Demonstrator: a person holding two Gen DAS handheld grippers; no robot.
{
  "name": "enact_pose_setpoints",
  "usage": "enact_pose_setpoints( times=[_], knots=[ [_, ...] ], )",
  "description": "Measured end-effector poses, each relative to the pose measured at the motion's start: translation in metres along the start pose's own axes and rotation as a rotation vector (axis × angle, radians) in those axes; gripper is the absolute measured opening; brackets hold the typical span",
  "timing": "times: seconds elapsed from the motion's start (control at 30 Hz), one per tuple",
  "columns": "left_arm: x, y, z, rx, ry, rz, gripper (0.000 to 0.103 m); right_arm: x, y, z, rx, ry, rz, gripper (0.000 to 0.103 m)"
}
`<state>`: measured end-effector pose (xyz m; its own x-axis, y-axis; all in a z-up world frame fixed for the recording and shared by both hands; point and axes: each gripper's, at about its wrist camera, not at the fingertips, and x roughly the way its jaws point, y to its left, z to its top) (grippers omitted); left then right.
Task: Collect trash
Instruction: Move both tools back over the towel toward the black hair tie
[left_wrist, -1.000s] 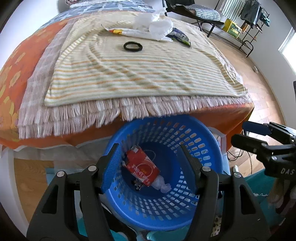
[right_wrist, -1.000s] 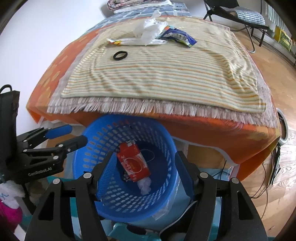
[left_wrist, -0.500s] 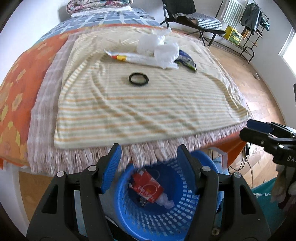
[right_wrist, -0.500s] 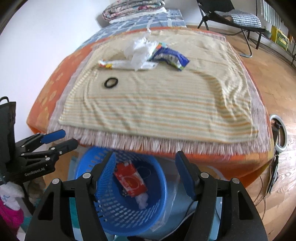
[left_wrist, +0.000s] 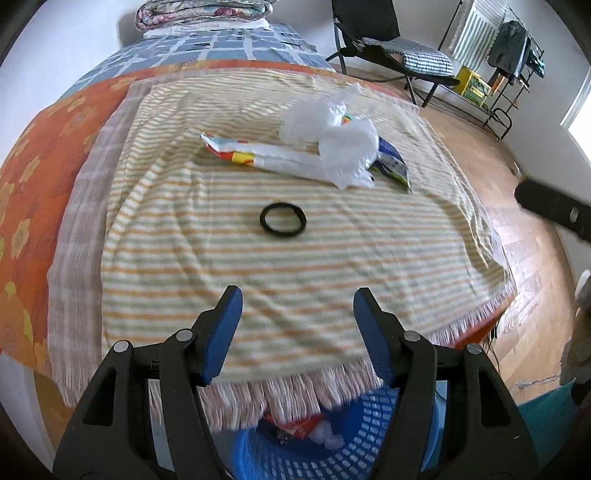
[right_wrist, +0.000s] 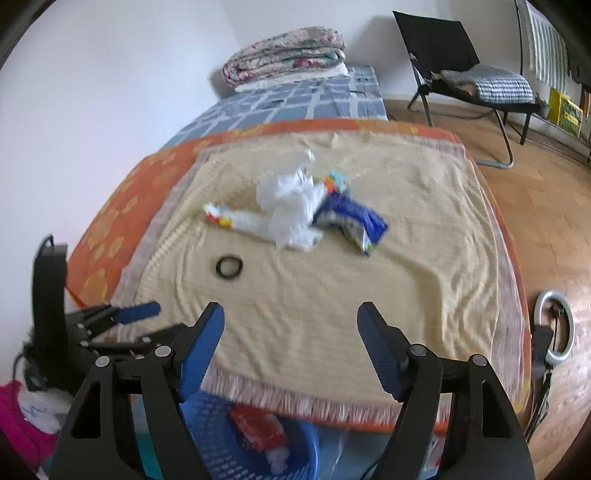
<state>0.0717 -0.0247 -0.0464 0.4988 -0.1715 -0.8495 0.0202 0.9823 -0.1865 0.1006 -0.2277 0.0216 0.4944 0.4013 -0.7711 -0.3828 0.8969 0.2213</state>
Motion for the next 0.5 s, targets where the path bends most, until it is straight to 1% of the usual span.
enact_pose_setpoints(
  times=[0.13, 0.3, 0.5],
  knots=[
    [0.012, 0.005, 0.013, -0.019, 0.004, -0.006, 0.064, 0.009, -0.002, 0.027, 0.018, -0.008, 0.027, 0.075],
    [0.029, 0.008, 0.026, -0.020, 0.013, -0.010, 0.065, 0.028, 0.001, 0.055, 0.018, -0.008, 0.037, 0.075],
    [0.050, 0.010, 0.038, -0.014, 0.021, -0.011, 0.064, 0.059, 0.003, 0.076, 0.025, 0.019, 0.053, 0.075]
  ],
)
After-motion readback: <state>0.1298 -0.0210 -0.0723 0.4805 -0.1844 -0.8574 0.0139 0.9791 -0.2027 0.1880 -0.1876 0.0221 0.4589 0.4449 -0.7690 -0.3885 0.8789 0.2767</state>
